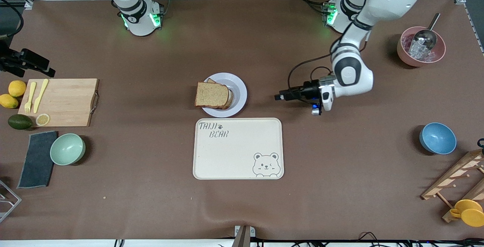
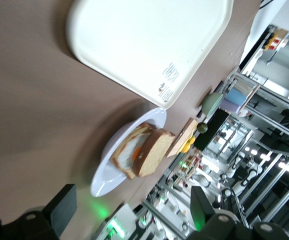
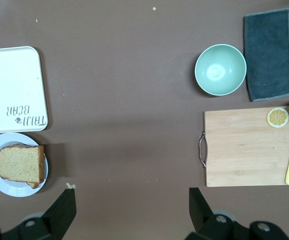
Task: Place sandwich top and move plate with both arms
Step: 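Grasp the white plate rim with the left gripper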
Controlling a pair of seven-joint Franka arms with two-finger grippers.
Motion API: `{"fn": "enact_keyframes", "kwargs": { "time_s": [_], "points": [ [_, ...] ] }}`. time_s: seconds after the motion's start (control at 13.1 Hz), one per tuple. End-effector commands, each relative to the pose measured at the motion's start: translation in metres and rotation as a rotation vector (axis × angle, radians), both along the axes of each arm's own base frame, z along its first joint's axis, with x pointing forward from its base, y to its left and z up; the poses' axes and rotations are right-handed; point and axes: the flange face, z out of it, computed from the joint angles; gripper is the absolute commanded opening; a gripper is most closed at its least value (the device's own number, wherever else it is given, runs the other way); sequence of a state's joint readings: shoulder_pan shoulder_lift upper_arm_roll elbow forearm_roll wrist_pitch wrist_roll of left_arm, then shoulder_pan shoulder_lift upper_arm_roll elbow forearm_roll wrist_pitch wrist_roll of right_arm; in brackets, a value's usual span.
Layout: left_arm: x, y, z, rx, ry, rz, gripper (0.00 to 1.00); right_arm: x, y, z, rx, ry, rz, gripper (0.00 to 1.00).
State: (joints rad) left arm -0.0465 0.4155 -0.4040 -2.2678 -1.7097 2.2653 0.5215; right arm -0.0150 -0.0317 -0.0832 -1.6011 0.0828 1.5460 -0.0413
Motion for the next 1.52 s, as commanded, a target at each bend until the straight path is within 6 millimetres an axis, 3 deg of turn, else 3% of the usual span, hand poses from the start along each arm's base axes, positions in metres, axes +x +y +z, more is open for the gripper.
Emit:
{"fn": "enact_keyframes", "kwargs": {
  "time_s": [0.0,0.3,0.53,0.76,0.99,1.3,1.45],
  "points": [
    [-0.022,-0.024,-0.020,-0.002,-0.090,0.012,1.00,-0.005,-0.002,0.005,-0.032,0.000,-0.018,1.00],
    [-0.021,-0.044,-0.058,-0.029,-0.201,-0.027,1.00,-0.016,-0.011,0.008,-0.096,0.036,-0.007,1.00],
    [-0.017,-0.076,-0.064,-0.057,-0.225,-0.064,1.00,-0.015,-0.015,0.010,-0.100,0.021,0.029,1.00],
    [-0.014,-0.098,-0.070,-0.077,-0.244,-0.095,0.84,-0.012,-0.004,0.012,-0.100,0.006,0.044,1.00],
    [-0.013,-0.115,-0.079,-0.088,-0.274,-0.122,0.71,-0.019,-0.014,0.013,-0.081,0.021,0.086,1.00],
    [-0.015,-0.118,-0.087,-0.084,-0.296,-0.140,0.68,-0.017,-0.006,0.011,-0.084,0.028,0.145,1.00],
    [-0.010,-0.108,-0.092,-0.063,-0.313,-0.148,0.68,-0.020,-0.004,0.006,-0.079,0.063,0.154,1.00]
  ]
}}
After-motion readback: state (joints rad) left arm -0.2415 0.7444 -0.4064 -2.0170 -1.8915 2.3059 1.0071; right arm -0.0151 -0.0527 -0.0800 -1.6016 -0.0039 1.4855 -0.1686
